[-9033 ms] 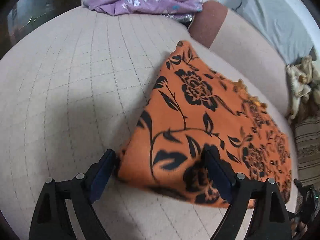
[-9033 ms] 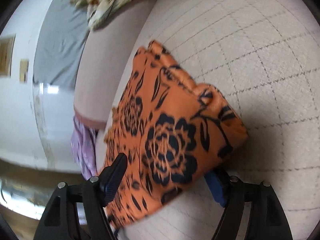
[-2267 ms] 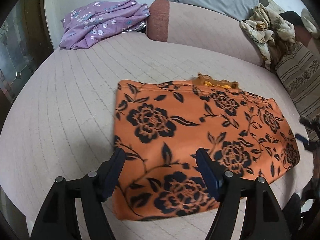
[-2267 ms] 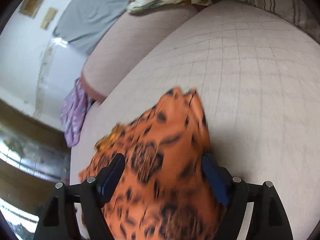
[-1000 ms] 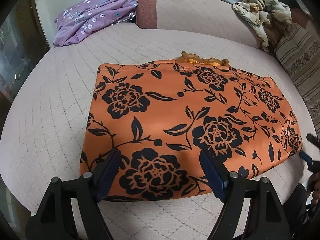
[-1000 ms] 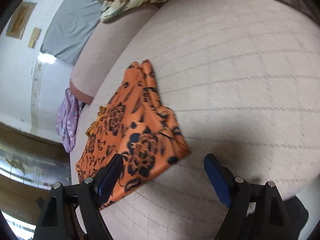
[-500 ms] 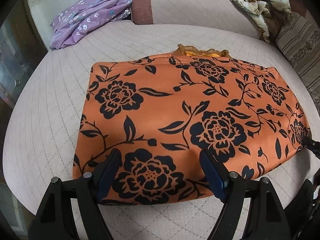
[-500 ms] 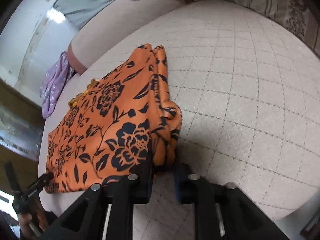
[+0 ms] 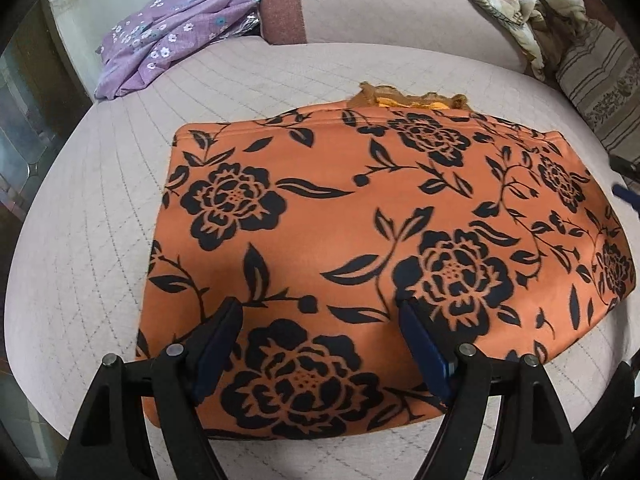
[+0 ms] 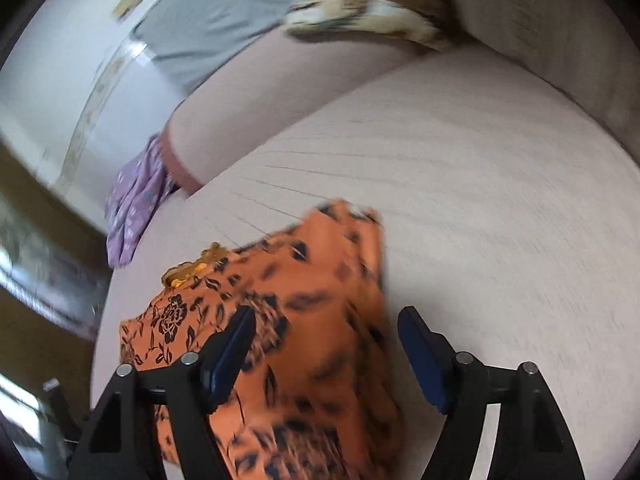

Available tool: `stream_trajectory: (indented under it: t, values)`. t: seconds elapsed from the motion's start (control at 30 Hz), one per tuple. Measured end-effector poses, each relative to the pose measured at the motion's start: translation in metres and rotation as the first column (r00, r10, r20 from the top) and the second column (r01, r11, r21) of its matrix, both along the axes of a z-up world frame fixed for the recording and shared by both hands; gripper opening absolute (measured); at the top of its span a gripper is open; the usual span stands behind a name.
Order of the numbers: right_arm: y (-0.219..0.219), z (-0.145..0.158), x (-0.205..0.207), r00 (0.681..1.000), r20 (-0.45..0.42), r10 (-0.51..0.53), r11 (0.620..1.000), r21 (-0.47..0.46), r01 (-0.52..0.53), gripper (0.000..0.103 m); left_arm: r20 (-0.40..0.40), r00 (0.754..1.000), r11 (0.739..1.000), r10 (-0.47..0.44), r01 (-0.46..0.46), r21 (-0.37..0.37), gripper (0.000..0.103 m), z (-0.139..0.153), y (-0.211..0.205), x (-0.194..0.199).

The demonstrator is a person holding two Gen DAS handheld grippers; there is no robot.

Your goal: Fold small clothes

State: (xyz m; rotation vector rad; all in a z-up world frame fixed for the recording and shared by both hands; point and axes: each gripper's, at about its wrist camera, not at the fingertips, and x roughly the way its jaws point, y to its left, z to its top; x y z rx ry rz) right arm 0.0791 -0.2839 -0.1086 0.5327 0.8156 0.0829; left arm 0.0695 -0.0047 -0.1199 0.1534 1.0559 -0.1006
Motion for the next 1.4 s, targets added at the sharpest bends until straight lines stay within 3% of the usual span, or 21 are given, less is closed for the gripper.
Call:
stream_trajectory:
  t: [0.07,0.13,0.2,0.37,0.47,0.6,0.7,0.8,0.87,0.9,0.93,0.97,1.0,1.03,1.07,1.1,1.13,1.17,1.2,1.27,1.4]
  values:
    - [0.009,-0.003,0.022,1.0,-0.018,0.025,0.997,-0.071,-0.026,0.064,-0.009,1.0,1.0,0.013,-0.013,-0.009,0.081,-0.001,0.003,0.003]
    - [0.014,-0.016,0.041,0.997,-0.075,0.036,0.99,-0.131,-0.046,0.034,-0.007,1.0,1.0,0.015,-0.015,-0.009,0.081,-0.001,0.004,0.004]
    - [0.019,-0.027,0.05,0.992,-0.112,0.056,0.987,-0.141,-0.072,0.012,-0.003,1.0,1.0,0.005,-0.005,-0.001,0.081,-0.001,0.004,0.004]
    - [0.03,-0.007,0.035,0.998,-0.055,0.017,0.956,-0.291,-0.032,0.006,0.008,1.0,1.0,0.001,-0.001,0.006,0.081,-0.002,0.001,0.007]
    - [0.018,-0.036,0.043,0.99,-0.14,-0.021,0.955,-0.297,-0.021,0.006,0.006,1.0,1.0,-0.009,0.009,0.002,0.081,-0.003,-0.004,0.01]
    - [0.01,-0.026,0.03,0.993,-0.091,-0.075,0.972,-0.228,0.053,0.024,0.018,1.0,1.0,-0.024,0.023,0.011,0.084,-0.006,-0.006,0.011]
    - [0.004,-0.012,0.022,0.992,-0.079,-0.098,0.981,-0.178,0.082,0.027,0.025,1.0,1.0,-0.006,0.006,0.0,0.09,-0.01,-0.003,0.013]
    - [0.009,0.014,0.018,0.996,-0.003,-0.09,0.984,-0.158,0.089,0.031,0.022,1.0,1.0,-0.004,0.004,-0.007,0.09,-0.011,-0.003,0.014]
    - [0.018,0.024,0.025,0.998,0.036,-0.047,0.991,-0.121,0.051,0.048,0.025,1.0,1.0,-0.004,0.004,-0.005,0.091,-0.011,-0.003,0.014]
    - [0.02,0.024,0.029,0.999,0.04,-0.027,0.995,-0.096,0.031,0.069,0.027,1.0,1.0,-0.003,0.004,-0.005,0.091,-0.012,-0.003,0.013]
    - [0.025,0.019,0.037,0.999,0.041,0.024,0.999,-0.025,-0.023,0.077,0.028,1.0,1.0,-0.002,0.002,-0.004,0.091,-0.012,-0.003,0.013]
    - [0.029,0.006,0.053,0.993,0.021,0.113,0.989,0.095,-0.114,0.076,0.027,1.0,1.0,-0.002,0.002,-0.003,0.091,-0.012,-0.003,0.014]
    - [0.028,-0.004,0.061,0.991,0.002,0.135,0.982,0.137,-0.134,0.074,0.026,1.0,1.0,-0.003,0.003,-0.001,0.091,-0.012,-0.003,0.013]
    - [0.023,-0.019,0.07,0.994,-0.053,0.094,0.988,0.127,-0.087,0.073,0.023,1.0,1.0,-0.007,0.007,0.001,0.091,-0.011,-0.003,0.013]
    - [0.008,-0.033,0.072,0.995,-0.103,0.007,0.993,0.119,0.005,0.063,0.021,1.0,1.0,-0.01,0.009,0.004,0.091,-0.01,-0.002,0.013]
    - [-0.014,-0.045,0.069,0.992,-0.104,-0.076,0.97,0.224,0.098,0.046,0.02,1.0,1.0,-0.012,0.012,0.007,0.091,-0.009,-0.002,0.013]
    - [-0.026,-0.048,0.062,0.985,-0.113,-0.131,0.94,0.302,0.16,0.046,0.023,1.0,1.0,-0.013,0.013,0.008,0.091,-0.009,-0.001,0.011]
    - [-0.028,-0.04,0.053,0.981,-0.102,-0.164,0.933,0.308,0.188,0.051,0.028,1.0,1.0,-0.01,0.01,0.006,0.091,-0.009,0.0,0.01]
    - [-0.022,-0.029,0.047,0.982,-0.088,-0.166,0.954,0.24,0.183,0.071,0.027,1.0,1.0,-0.004,0.003,0.002,0.091,-0.009,0.0,0.01]
    - [-0.005,-0.006,0.026,0.992,-0.034,-0.123,0.983,0.13,0.127,0.074,0.025,1.0,1.0,0.01,-0.01,-0.001,0.091,-0.008,0.0,0.009]
    - [0.02,0.011,-0.055,0.996,0.029,-0.084,0.98,0.181,0.077,0.074,0.031,1.0,1.0,0.004,-0.004,-0.013,0.091,-0.001,-0.005,0.002]
